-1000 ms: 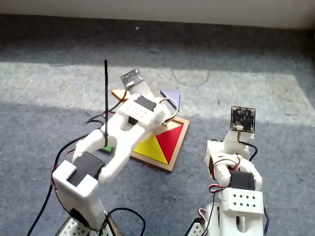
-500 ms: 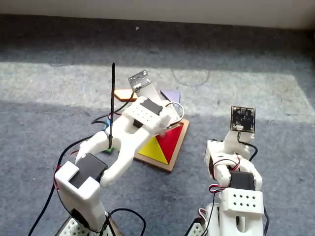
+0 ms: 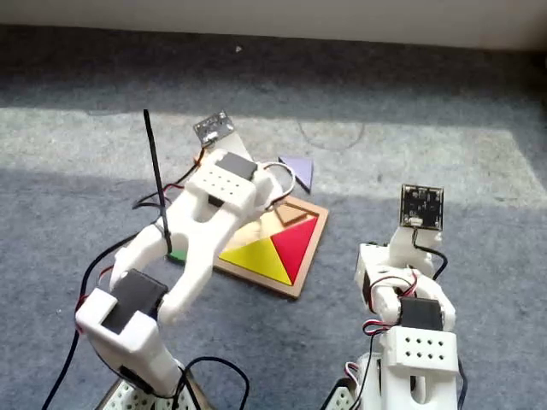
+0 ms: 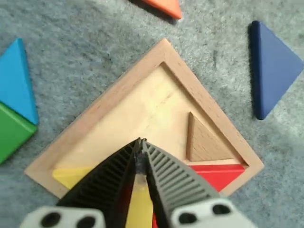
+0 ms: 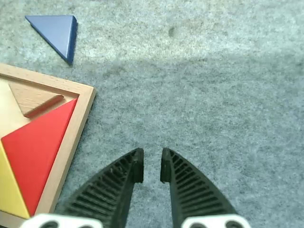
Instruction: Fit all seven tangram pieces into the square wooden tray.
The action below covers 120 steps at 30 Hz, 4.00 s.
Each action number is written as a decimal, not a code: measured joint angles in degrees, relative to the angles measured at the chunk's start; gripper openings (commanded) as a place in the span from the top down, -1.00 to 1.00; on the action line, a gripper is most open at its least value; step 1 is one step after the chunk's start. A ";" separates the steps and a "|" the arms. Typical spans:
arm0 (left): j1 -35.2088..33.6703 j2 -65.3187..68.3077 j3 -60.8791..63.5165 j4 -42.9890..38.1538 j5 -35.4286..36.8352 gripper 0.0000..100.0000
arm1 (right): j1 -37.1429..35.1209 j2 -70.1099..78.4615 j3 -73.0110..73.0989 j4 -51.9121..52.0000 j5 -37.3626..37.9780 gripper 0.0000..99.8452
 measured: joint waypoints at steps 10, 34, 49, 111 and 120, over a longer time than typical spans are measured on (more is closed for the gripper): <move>1.67 8.70 -2.64 -5.19 -6.86 0.99 | 0.00 0.00 0.00 0.00 0.00 0.84; 9.14 11.69 -13.36 -0.53 -6.86 0.99 | 0.00 0.00 0.00 0.00 0.00 0.84; 2.73 -0.44 -13.71 12.84 -10.81 0.99 | 0.00 0.00 0.00 0.00 0.00 0.84; -26.64 7.21 0.26 15.82 -72.88 0.31 | 0.00 0.00 0.00 0.00 0.00 0.84; -26.02 10.55 -1.32 15.82 -71.21 0.51 | 0.00 0.00 0.00 0.00 0.00 0.84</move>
